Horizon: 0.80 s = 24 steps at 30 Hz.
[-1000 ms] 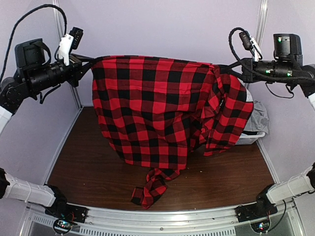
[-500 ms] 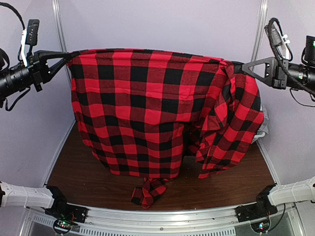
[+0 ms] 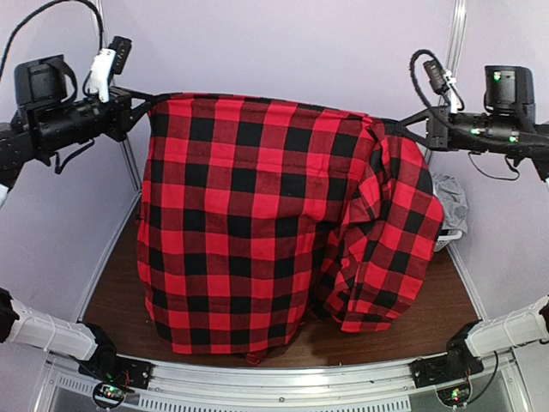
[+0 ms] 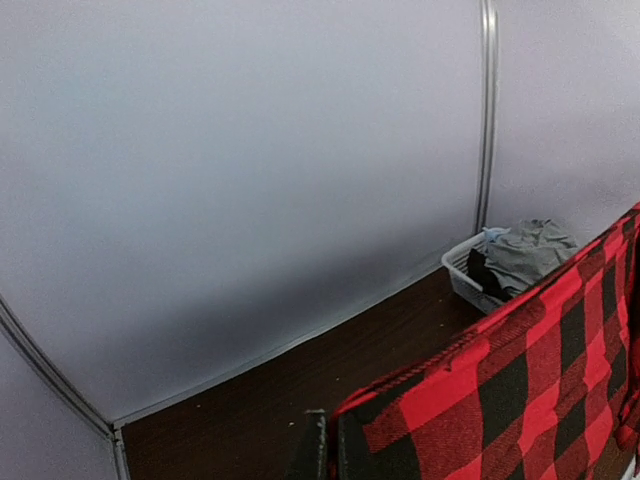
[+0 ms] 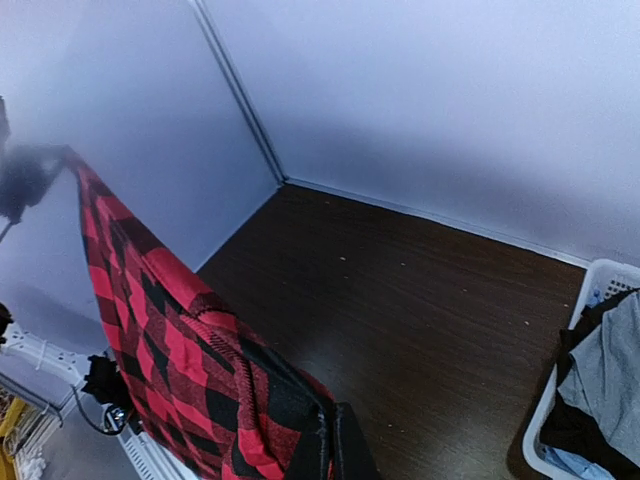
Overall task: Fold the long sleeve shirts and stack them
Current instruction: Flatten out the crumpled shirt at the center of the board.
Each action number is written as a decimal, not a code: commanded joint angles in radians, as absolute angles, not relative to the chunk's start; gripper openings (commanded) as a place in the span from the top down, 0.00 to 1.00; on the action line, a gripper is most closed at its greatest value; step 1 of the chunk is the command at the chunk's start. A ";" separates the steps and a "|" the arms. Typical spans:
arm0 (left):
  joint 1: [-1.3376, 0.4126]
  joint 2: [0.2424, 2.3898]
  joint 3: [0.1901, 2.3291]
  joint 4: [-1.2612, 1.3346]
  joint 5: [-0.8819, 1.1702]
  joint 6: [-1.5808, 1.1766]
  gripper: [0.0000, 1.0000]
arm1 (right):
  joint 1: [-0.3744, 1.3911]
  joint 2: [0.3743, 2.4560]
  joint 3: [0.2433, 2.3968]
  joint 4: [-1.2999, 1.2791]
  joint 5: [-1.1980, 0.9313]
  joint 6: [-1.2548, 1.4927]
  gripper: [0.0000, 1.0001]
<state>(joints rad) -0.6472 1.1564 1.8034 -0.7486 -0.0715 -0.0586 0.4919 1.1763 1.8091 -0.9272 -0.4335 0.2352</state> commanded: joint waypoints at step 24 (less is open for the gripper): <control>-0.256 2.189 1.742 -0.169 -0.471 -0.022 1.00 | 0.427 2.412 2.254 -0.599 0.534 -0.067 0.70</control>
